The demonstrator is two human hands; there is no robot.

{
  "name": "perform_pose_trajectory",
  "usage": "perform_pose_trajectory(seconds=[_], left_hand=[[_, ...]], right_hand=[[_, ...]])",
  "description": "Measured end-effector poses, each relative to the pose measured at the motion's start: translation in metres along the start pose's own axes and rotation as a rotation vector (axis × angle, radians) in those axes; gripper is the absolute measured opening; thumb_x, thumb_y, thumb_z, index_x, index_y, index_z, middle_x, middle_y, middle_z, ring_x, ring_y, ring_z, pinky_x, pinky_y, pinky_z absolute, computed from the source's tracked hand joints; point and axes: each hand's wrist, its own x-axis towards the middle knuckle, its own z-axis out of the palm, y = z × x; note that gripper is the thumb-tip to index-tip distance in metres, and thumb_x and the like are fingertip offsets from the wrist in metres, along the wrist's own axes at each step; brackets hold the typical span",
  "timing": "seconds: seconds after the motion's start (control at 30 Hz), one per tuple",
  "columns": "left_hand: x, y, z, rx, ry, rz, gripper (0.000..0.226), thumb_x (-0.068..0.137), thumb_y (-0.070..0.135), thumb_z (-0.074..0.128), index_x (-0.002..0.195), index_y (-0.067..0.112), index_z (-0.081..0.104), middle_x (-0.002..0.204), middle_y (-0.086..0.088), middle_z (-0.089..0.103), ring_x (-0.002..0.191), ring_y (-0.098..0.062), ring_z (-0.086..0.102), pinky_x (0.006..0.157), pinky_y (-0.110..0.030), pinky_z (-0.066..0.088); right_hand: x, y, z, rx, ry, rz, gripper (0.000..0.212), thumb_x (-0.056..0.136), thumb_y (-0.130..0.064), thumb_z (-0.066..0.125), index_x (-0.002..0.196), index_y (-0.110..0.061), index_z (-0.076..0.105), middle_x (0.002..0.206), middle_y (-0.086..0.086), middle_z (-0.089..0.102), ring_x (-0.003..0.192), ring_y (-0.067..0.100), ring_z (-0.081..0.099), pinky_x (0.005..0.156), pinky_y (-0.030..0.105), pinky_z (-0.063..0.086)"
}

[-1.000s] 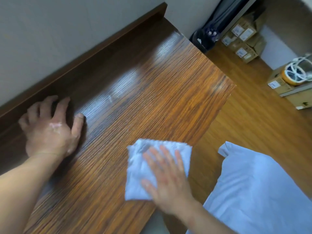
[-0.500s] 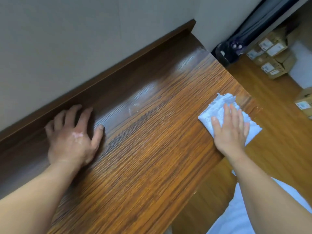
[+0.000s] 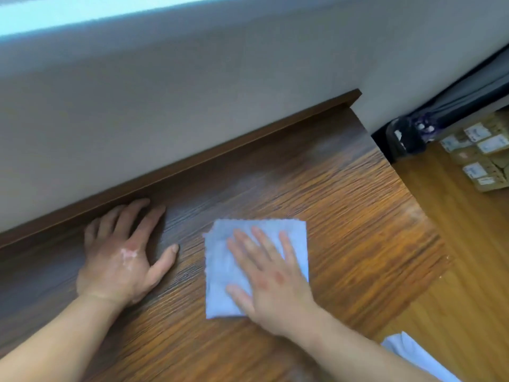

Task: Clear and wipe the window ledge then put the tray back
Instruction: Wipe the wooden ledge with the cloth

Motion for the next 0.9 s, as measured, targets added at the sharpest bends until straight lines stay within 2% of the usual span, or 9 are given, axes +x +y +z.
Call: perform_pose_trajectory(seconds=[0.1,0.17,0.27,0.33,0.47,0.63,0.7,0.8,0.9], left_hand=[[-0.001,-0.001,0.001,0.005,-0.011,-0.002,0.075,0.079,0.065,0.050,0.134,0.016,0.064,0.141,-0.013,0.056,0.123,-0.044,0.049,0.099,-0.061,0.038],[-0.001,-0.002,0.001,0.005,-0.020,-0.001,0.075,0.079,0.065,0.050,0.134,0.016,0.064,0.141,-0.013,0.056,0.123,-0.044,0.048,0.099,-0.060,0.038],[0.000,-0.004,0.001,0.023,-0.040,0.002,0.076,0.079,0.067,0.050,0.133,0.017,0.064,0.141,-0.013,0.055,0.123,-0.044,0.049,0.098,-0.059,0.038],[-0.001,-0.004,0.000,0.022,-0.050,-0.001,0.076,0.078,0.067,0.050,0.133,0.017,0.064,0.141,-0.013,0.056,0.123,-0.043,0.049,0.098,-0.059,0.038],[0.001,-0.003,-0.002,0.016,-0.055,0.000,0.077,0.075,0.066,0.053,0.132,0.016,0.066,0.141,-0.014,0.057,0.120,-0.042,0.050,0.097,-0.058,0.038],[0.000,-0.001,-0.003,0.033,-0.077,0.021,0.077,0.076,0.065,0.053,0.131,0.013,0.066,0.141,-0.015,0.057,0.120,-0.043,0.051,0.098,-0.059,0.037],[-0.002,-0.002,-0.003,0.049,-0.085,0.021,0.078,0.077,0.066,0.052,0.132,0.013,0.066,0.141,-0.016,0.056,0.121,-0.044,0.051,0.099,-0.060,0.036],[-0.002,-0.001,-0.002,0.070,-0.086,0.029,0.078,0.079,0.066,0.051,0.132,0.012,0.066,0.141,-0.018,0.057,0.120,-0.046,0.051,0.099,-0.061,0.036],[0.000,0.000,-0.003,0.083,-0.084,0.033,0.078,0.079,0.065,0.050,0.132,0.011,0.067,0.140,-0.019,0.057,0.120,-0.046,0.052,0.097,-0.061,0.037]], right_hand=[[0.083,0.088,-0.014,-0.037,-0.011,0.326,0.076,0.097,-0.062,0.029,0.161,-0.022,0.028,0.168,-0.001,0.027,0.157,0.023,0.016,0.123,0.062,0.016],[0.119,0.126,-0.022,-0.001,0.010,0.528,0.076,0.097,-0.062,0.025,0.161,-0.021,0.027,0.167,0.001,0.027,0.156,0.025,0.017,0.122,0.063,0.015],[0.130,0.108,-0.021,0.035,0.070,0.709,0.076,0.098,-0.060,0.020,0.161,-0.019,0.026,0.167,0.002,0.026,0.156,0.027,0.014,0.121,0.065,0.014],[0.109,0.051,-0.014,0.020,0.076,0.642,0.075,0.099,-0.058,0.025,0.161,-0.016,0.026,0.168,0.005,0.025,0.157,0.030,0.014,0.120,0.066,0.015],[0.042,-0.050,0.000,-0.029,-0.046,0.179,0.079,0.094,-0.059,0.044,0.160,-0.018,0.032,0.169,0.004,0.026,0.158,0.030,0.014,0.119,0.066,0.018],[0.065,-0.002,-0.007,-0.017,-0.080,-0.074,0.078,0.091,-0.063,0.048,0.158,-0.025,0.035,0.166,-0.004,0.032,0.157,0.023,0.019,0.122,0.062,0.016],[0.095,0.042,-0.011,-0.006,-0.058,0.003,0.079,0.091,-0.063,0.046,0.158,-0.025,0.035,0.166,-0.001,0.033,0.156,0.023,0.019,0.123,0.059,0.013],[0.127,0.109,-0.028,-0.012,-0.007,0.175,0.072,0.091,-0.061,0.043,0.149,-0.019,0.049,0.157,0.007,0.045,0.152,0.028,0.029,0.121,0.061,0.020],[0.131,0.144,-0.032,-0.007,0.006,0.256,0.072,0.093,-0.065,0.038,0.149,-0.021,0.047,0.157,0.005,0.044,0.152,0.025,0.027,0.123,0.058,0.016]])
